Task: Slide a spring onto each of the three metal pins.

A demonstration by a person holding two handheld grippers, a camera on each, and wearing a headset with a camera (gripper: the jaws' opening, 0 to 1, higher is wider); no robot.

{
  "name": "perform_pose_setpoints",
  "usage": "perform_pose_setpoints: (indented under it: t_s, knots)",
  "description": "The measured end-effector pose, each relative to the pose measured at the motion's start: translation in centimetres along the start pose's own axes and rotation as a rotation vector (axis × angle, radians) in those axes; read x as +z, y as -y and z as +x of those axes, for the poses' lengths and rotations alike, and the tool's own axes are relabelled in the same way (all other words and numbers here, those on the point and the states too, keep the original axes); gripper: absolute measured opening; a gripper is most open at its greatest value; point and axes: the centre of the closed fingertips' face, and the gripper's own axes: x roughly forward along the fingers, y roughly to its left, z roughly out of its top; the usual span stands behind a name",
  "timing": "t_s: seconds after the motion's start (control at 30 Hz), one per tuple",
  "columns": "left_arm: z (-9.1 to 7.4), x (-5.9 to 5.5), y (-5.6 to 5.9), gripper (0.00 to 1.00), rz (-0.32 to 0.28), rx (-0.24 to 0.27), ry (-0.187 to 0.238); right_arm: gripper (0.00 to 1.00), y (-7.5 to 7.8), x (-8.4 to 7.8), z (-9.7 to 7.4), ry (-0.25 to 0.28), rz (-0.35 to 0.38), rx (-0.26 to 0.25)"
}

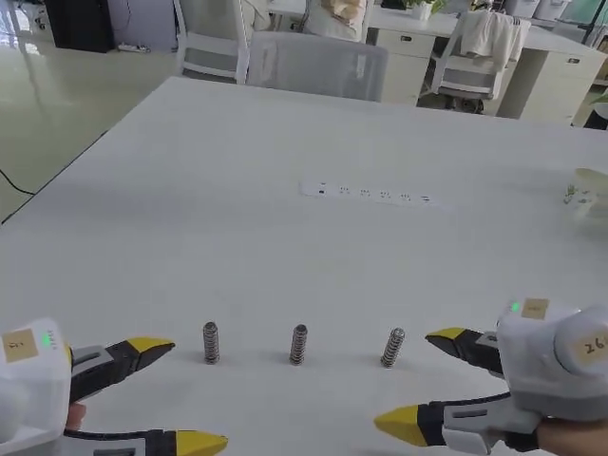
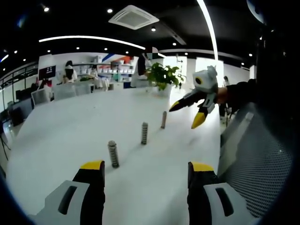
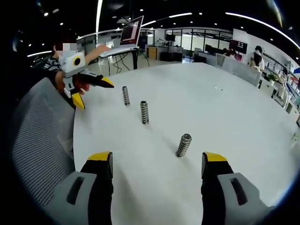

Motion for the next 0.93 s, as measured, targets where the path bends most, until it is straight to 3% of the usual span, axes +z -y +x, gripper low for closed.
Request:
perform_pose_setpoints:
  t_s: [0.93]
  knots:
    - [-0.15, -0.31, -0.07, 0.68, -0.014, 0.006, -0.001, 0.79, -0.24, -0.59, 0.04, -0.016, 0.013, -0.003]
